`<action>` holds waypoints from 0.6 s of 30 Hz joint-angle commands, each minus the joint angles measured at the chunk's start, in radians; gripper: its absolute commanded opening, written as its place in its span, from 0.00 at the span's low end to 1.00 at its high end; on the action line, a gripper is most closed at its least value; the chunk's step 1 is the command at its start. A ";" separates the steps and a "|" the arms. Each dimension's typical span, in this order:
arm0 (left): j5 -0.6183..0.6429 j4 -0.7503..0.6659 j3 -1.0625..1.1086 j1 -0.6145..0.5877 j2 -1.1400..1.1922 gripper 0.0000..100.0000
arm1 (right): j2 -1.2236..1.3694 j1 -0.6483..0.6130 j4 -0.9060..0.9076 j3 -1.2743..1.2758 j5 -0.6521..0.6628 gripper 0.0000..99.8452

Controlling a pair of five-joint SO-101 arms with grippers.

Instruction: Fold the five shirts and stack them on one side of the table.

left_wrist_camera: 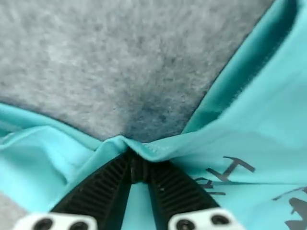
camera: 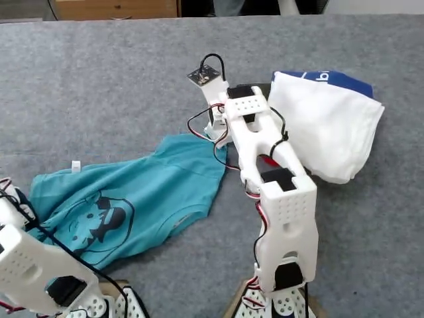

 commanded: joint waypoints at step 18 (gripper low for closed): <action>0.041 0.313 -0.674 0.236 -0.015 0.14 | -0.013 -0.003 -0.018 0.008 0.003 0.01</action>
